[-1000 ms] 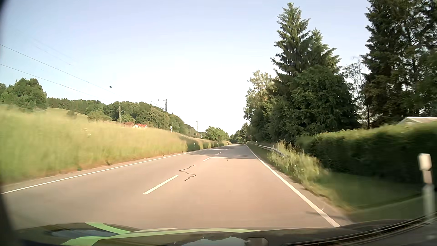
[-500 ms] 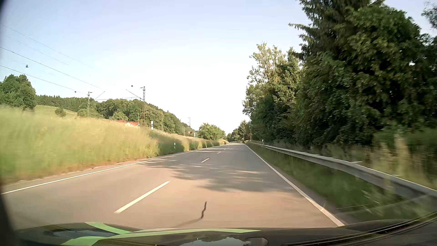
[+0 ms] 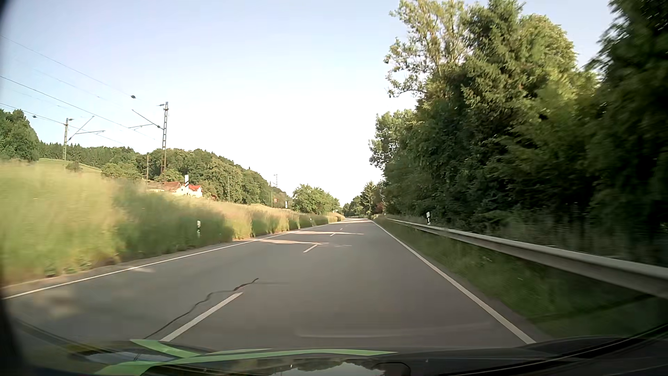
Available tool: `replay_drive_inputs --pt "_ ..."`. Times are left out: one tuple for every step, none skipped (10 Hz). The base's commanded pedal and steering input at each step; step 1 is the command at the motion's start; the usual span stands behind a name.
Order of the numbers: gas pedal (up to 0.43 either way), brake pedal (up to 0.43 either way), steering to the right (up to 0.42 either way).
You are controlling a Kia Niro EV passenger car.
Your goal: Follow the waypoints while adhering to traffic rules and regulations
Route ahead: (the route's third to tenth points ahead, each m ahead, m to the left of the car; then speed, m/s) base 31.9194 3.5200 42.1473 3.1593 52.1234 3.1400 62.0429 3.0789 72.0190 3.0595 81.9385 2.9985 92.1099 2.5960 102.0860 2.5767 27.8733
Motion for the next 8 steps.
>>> replay_drive_inputs --pt "0.189 0.0 0.001" --pt "0.209 0.0 0.0" --pt "0.209 0.0 -0.001" --pt "0.209 0.0 -0.001" --pt "0.209 0.0 -0.001" --pt "0.197 0.0 -0.001" --pt "0.157 0.0 -0.001" --pt "0.15 0.0 -0.001"
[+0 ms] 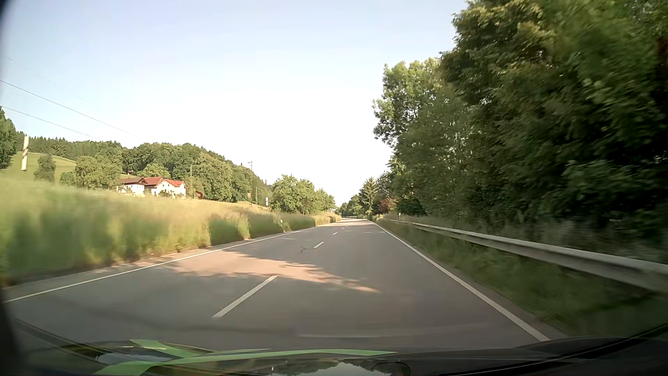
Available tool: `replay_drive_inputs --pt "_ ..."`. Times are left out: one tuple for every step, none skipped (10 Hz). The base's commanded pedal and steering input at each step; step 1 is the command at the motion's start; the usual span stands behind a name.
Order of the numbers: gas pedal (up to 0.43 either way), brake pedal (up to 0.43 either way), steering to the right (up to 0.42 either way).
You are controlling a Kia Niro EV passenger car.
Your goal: Follow the waypoints while adhering to traffic rules and regulations
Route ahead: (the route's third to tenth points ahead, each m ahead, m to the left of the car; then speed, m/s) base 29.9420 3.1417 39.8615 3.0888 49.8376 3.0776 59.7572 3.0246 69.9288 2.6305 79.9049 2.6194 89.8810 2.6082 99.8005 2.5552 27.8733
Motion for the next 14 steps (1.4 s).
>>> replay_drive_inputs --pt "0.15 0.0 -0.001" --pt "0.138 0.0 -0.001" --pt "0.118 0.0 -0.001" --pt "0.118 0.0 -0.001" --pt "0.118 0.0 0.0" --pt "0.118 0.0 0.0" --pt "0.118 0.0 0.0" --pt "0.118 0.0 0.0" --pt "0.13 0.0 -0.001" --pt "0.13 0.0 0.0" --pt "0.15 0.0 0.0" --pt "0.157 0.0 0.0" --pt "0.169 0.0 0.0" --pt "0.169 0.0 0.0"
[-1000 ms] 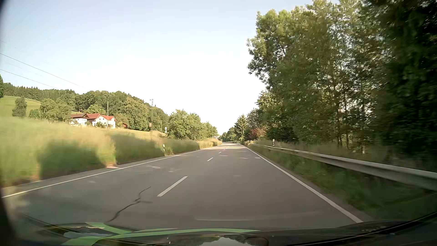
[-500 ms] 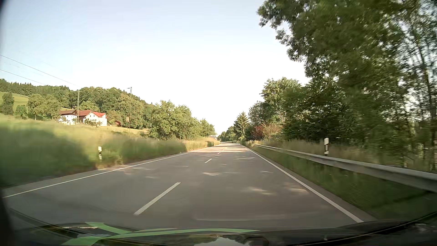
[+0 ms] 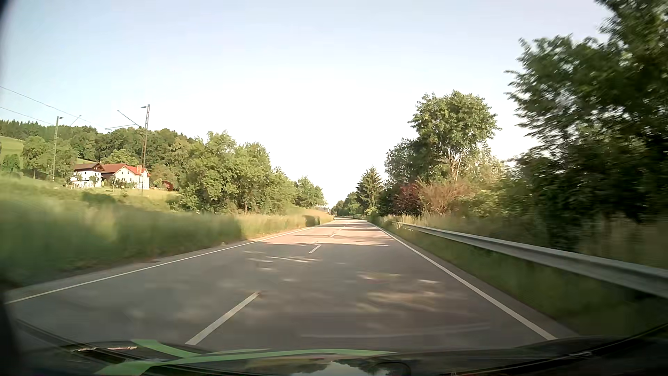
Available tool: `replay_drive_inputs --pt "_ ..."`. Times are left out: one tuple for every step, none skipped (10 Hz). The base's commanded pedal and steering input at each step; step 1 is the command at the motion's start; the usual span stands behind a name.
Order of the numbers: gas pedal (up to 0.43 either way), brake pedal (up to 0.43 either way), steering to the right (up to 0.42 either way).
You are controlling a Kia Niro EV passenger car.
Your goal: Follow the waypoints while adhering to traffic rules and regulations
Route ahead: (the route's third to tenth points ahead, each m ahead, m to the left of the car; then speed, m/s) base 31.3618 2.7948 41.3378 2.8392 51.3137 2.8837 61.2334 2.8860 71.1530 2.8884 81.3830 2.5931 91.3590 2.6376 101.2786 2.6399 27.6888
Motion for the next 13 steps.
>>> replay_drive_inputs --pt "0.169 0.0 0.0" --pt "0.169 0.0 0.0" --pt "0.169 0.0 0.0" --pt "0.169 0.0 0.0" --pt "0.169 0.0 0.0" --pt "0.15 0.0 0.0" --pt "0.13 0.0 0.0" --pt "0.118 0.0 0.0" --pt "0.11 0.0 -0.001" --pt "0.11 0.0 -0.001" --pt "0.11 0.0 -0.002" --pt "0.11 0.0 -0.002" --pt "0.11 0.0 -0.003"
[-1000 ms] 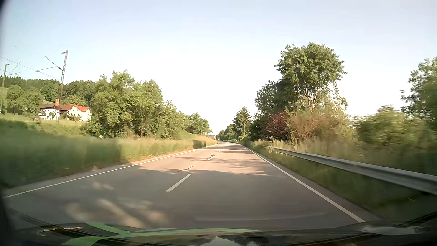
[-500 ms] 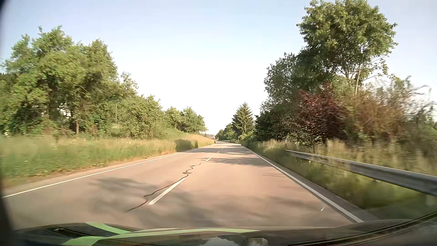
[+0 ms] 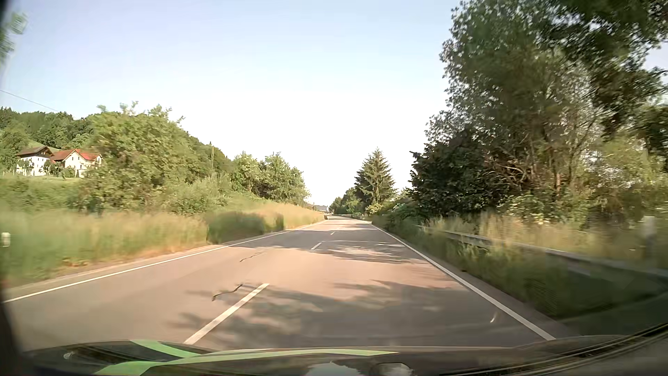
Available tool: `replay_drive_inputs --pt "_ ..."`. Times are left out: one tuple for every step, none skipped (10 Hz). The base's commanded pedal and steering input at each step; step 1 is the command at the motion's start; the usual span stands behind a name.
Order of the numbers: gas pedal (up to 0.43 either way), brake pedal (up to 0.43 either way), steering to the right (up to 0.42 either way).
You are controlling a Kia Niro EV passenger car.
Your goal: Follow the waypoints while adhering to traffic rules and regulations
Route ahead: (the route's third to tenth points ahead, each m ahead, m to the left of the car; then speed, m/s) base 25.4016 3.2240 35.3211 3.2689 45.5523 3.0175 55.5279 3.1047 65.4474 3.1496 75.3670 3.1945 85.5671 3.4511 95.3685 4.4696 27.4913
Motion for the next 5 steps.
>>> replay_drive_inputs --pt "0.11 0.0 -0.003" --pt "0.118 0.0 -0.003" --pt "0.13 0.0 -0.003" --pt "0.138 0.0 -0.002" --pt "0.138 0.0 -0.002"
